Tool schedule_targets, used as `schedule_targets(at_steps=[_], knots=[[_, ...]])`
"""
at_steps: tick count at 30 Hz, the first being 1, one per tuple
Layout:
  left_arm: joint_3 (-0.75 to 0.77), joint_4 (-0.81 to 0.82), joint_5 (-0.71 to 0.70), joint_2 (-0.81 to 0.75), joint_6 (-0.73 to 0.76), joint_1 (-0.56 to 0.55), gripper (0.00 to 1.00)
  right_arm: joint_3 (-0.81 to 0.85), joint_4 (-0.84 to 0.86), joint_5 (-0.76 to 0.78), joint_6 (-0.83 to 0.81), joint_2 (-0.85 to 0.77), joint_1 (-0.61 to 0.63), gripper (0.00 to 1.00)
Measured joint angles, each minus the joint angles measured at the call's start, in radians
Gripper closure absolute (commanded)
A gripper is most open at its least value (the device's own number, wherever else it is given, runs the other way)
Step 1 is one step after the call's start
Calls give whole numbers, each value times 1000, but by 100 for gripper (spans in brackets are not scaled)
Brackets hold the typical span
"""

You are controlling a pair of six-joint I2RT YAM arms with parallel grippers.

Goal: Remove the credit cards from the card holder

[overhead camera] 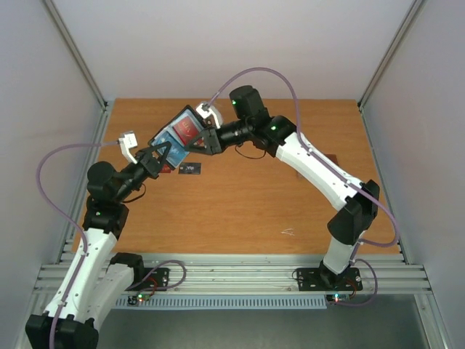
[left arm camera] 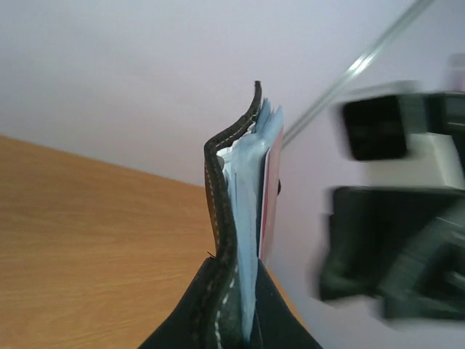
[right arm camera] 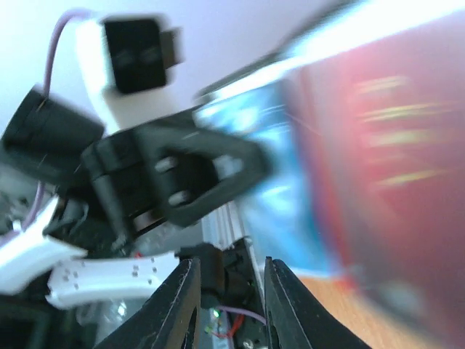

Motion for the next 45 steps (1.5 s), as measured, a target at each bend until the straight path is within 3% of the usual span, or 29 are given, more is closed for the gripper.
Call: schedule_targets(at_steps=[3,7,26,33,45], knots=[[0,66,71,-2,-18,0,100,-58,119,-50,126,28,-64,73],[0,112,123,-2,-37,5,100,-43,152,-73,156,52,-73,73],[0,227,281,3,-108,5,100,82,-93,-204,-114,70,-55,80],[0,267,315,3,-115,5,100,122,-165,-209,-195,71,-48,98],[-10,283,340,-11,-119,5,100,132,-209,-218,-270,63,-44,97]])
